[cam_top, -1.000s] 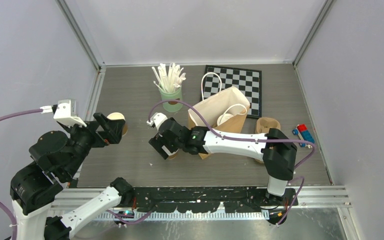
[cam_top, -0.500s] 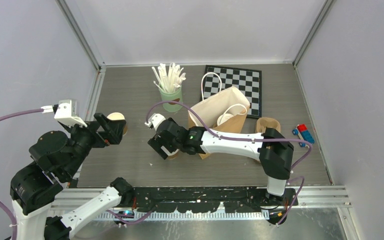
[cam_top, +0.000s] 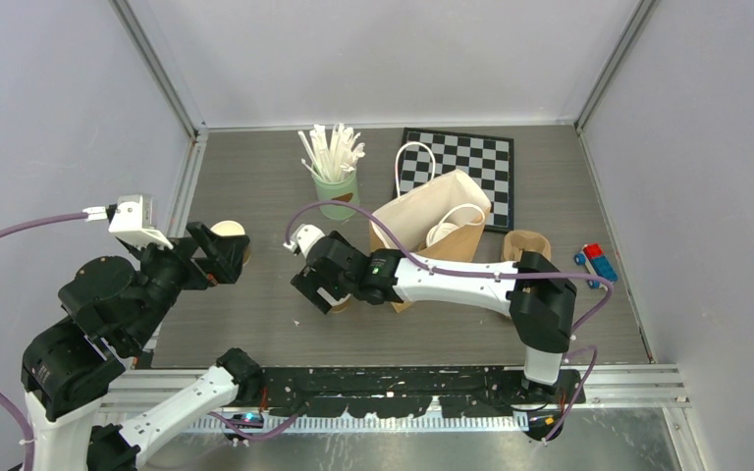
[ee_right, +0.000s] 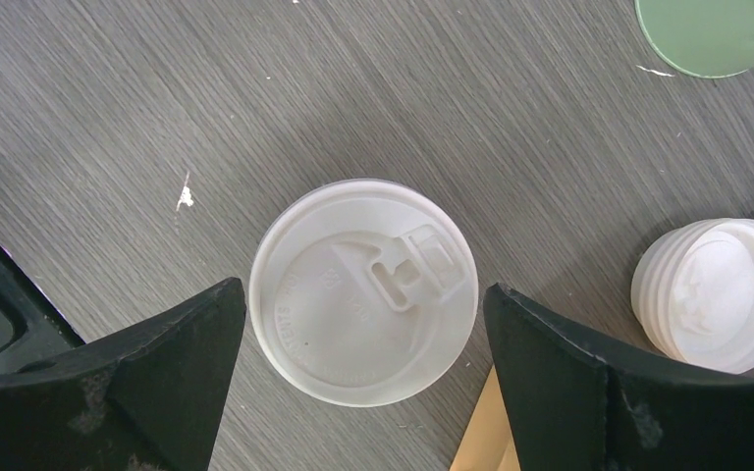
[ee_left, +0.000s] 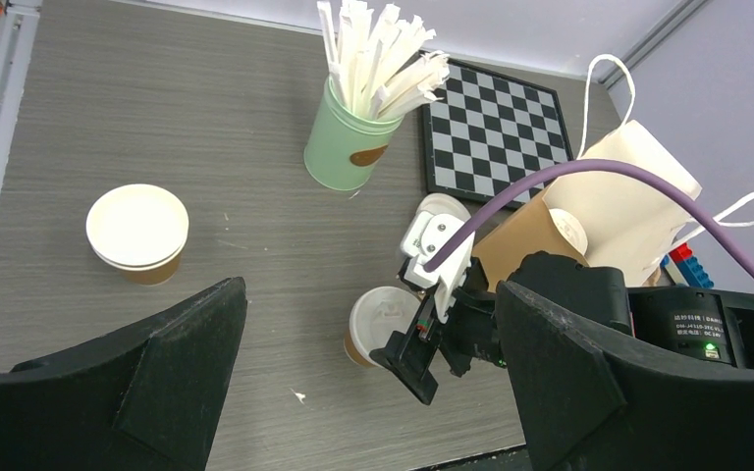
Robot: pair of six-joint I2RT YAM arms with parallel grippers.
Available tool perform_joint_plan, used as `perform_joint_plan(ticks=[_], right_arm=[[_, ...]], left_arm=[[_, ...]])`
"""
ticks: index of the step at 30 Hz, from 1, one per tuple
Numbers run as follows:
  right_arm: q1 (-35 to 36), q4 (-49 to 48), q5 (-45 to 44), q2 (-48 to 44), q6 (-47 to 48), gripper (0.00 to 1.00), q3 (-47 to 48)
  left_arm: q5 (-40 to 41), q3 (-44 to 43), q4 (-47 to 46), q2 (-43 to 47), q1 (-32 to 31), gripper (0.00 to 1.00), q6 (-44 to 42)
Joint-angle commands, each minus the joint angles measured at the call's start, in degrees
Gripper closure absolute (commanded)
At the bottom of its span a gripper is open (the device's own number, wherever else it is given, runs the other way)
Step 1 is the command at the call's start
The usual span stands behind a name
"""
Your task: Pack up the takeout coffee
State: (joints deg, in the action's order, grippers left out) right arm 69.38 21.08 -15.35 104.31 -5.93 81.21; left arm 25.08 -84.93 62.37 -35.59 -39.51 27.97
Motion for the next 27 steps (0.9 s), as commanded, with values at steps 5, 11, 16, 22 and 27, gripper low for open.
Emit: perform_joint_plan(ticks=[5, 11, 16, 22, 27], right_arm=[[0.3, -1.6, 0.0, -0.5, 0.2, 0.05, 1.0], [0.3, -1.6, 0.5, 0.0, -0.5, 0.05, 0.3], [0.3, -1.8, -0.2, -0.2, -0.7, 0.06, -0.6], [0.3, -1.3, 0.1, -0.2, -1.3, 0.08, -0.9], [0.3, -1.1, 0.5, 0.0, -1.8, 0.09, -1.2]], left_arm=[[-0.7, 0.2, -3.2, -0.3, 0.2, 0.00, -0.6], [-0.7, 0.2, -3.1, -0.2, 0.2, 0.00, -0.6], [-0.6, 0.4, -3.0, 0.1, 0.2, 0.00, -0.6], [-0.6, 0.6, -3.0, 0.4, 0.2, 0.00, -0.5], [-0.7, 0.6, -3.1, 0.5, 0.2, 0.00, -0.4]])
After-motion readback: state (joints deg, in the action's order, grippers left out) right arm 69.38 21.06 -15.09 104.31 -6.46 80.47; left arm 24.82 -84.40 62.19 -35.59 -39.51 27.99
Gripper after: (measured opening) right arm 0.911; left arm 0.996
